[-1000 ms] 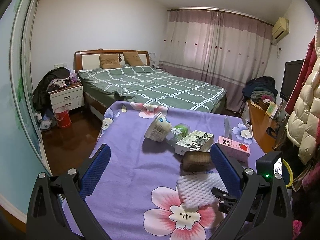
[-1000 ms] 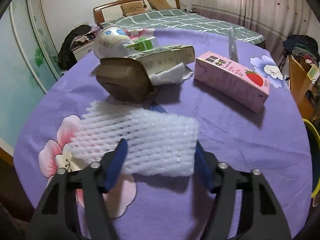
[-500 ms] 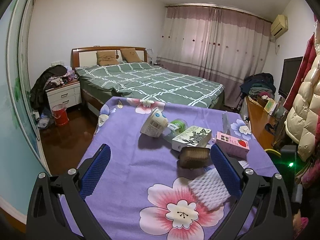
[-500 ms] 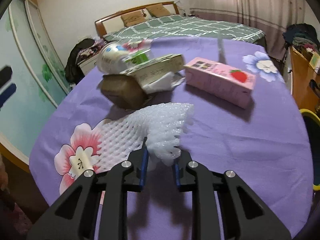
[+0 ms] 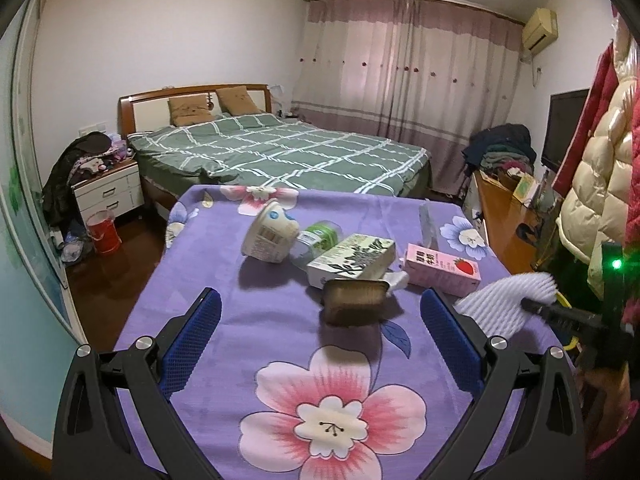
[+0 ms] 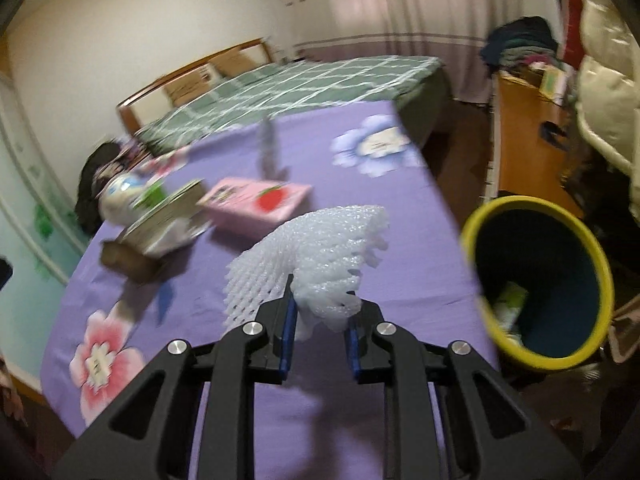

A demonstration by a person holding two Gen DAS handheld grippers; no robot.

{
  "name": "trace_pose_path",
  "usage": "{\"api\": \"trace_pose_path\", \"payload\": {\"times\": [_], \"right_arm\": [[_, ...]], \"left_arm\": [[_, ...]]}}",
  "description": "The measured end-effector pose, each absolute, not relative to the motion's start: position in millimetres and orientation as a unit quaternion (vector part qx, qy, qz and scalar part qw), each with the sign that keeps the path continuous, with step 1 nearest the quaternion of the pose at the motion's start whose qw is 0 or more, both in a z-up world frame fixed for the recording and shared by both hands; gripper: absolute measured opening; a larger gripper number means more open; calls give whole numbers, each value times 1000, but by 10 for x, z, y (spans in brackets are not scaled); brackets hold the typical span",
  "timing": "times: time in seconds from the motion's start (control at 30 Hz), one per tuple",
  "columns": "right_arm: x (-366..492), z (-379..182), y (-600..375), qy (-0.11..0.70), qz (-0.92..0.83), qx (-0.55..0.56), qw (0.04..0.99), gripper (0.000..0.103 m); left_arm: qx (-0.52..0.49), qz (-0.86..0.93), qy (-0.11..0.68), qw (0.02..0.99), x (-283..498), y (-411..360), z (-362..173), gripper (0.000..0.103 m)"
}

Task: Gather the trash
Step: 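Carry the foam netting over the yellow bin and open the right gripper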

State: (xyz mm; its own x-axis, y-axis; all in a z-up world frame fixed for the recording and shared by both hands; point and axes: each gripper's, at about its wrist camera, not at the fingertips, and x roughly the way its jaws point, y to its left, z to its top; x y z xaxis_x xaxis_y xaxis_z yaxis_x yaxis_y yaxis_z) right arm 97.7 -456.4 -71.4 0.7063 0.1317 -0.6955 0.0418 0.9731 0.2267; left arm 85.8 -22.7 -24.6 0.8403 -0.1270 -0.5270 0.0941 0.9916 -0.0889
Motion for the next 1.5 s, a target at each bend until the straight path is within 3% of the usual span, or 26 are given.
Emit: {"api": "trace_pose_path", "payload": {"times": [0.4,0.97,1.17,1.5], "right_arm": [[931,-661,-5577,350,-113,140,919,22],[1221,-1166,-6077,387,-191,148,890,27],[1249,-1212,-6104,393,-210,132,885,49],[1167,-1175,-6054,388,-209,128,888,54]], "left_arm": [[-11,-82,295,952,1006,-529,-362,98],[9,-97,323,941,1173,-757,-570,98],[10,-99,331,938,1221,-782,-628,98],[8,-100,345,933,1335,-775,-731,98]]}}
